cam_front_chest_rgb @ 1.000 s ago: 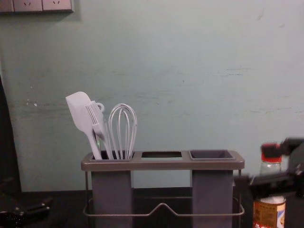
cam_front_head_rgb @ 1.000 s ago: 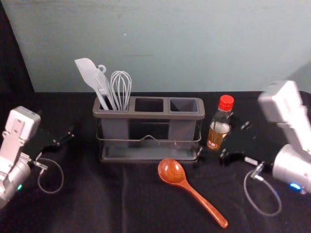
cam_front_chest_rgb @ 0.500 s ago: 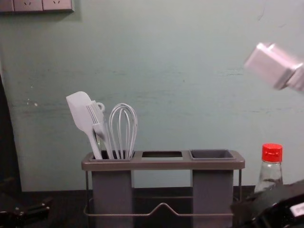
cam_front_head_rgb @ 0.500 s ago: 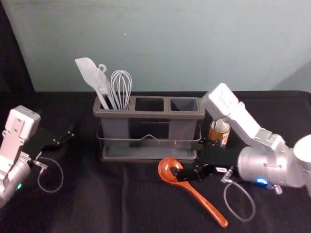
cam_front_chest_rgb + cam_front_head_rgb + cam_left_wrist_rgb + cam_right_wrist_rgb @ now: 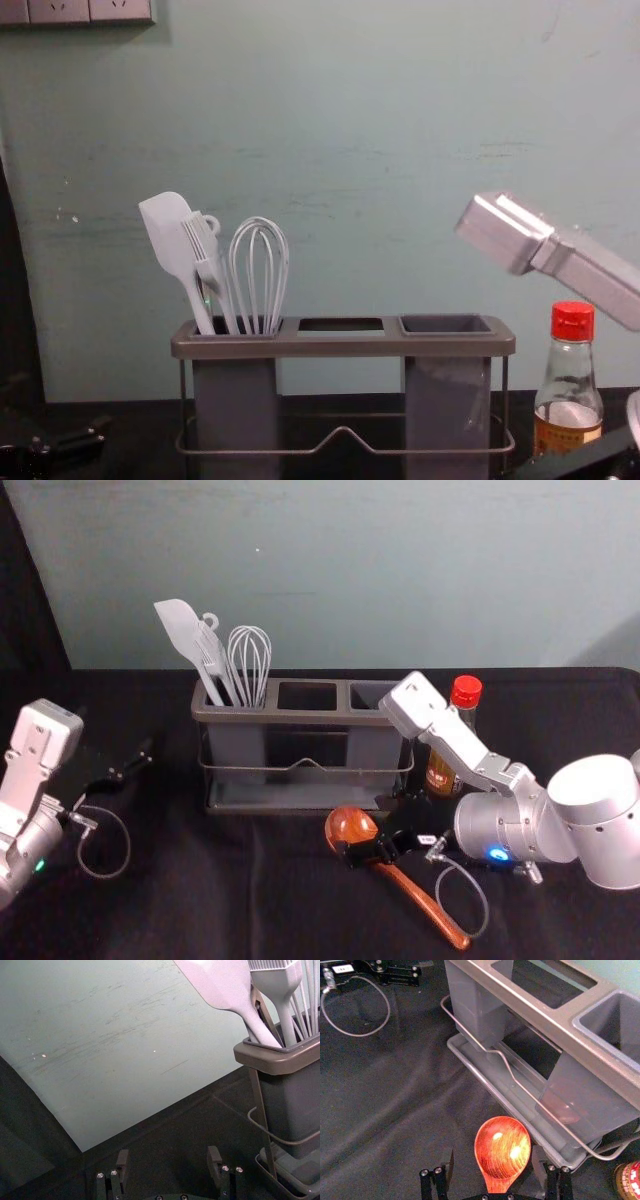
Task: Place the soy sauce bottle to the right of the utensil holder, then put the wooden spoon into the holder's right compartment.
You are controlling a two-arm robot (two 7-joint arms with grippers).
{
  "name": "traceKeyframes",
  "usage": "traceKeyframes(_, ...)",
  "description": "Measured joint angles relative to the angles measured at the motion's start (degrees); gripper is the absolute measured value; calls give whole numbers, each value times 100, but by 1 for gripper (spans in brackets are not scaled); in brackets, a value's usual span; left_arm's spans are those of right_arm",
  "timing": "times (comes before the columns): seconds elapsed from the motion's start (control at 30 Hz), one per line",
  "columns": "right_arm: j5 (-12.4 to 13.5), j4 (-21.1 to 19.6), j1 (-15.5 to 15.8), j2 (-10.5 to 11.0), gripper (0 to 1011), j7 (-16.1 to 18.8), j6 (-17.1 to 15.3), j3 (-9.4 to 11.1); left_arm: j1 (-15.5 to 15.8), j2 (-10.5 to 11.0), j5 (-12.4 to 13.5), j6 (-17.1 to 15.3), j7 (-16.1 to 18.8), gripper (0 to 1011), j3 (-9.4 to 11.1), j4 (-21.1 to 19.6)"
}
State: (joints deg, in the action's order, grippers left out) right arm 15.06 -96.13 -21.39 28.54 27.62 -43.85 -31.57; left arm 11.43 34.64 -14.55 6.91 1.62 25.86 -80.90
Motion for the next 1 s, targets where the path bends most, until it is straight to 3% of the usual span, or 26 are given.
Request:
traceKeyframes(0.47, -101, 302, 92, -284, 1004, -199, -34, 68, 0, 0, 0, 0, 0, 1012, 0, 0)
traceKeyframes(1.0, -283, 440, 184, -446, 1004, -227, -7, 109, 0, 0, 0, 0, 0, 1012, 0, 0)
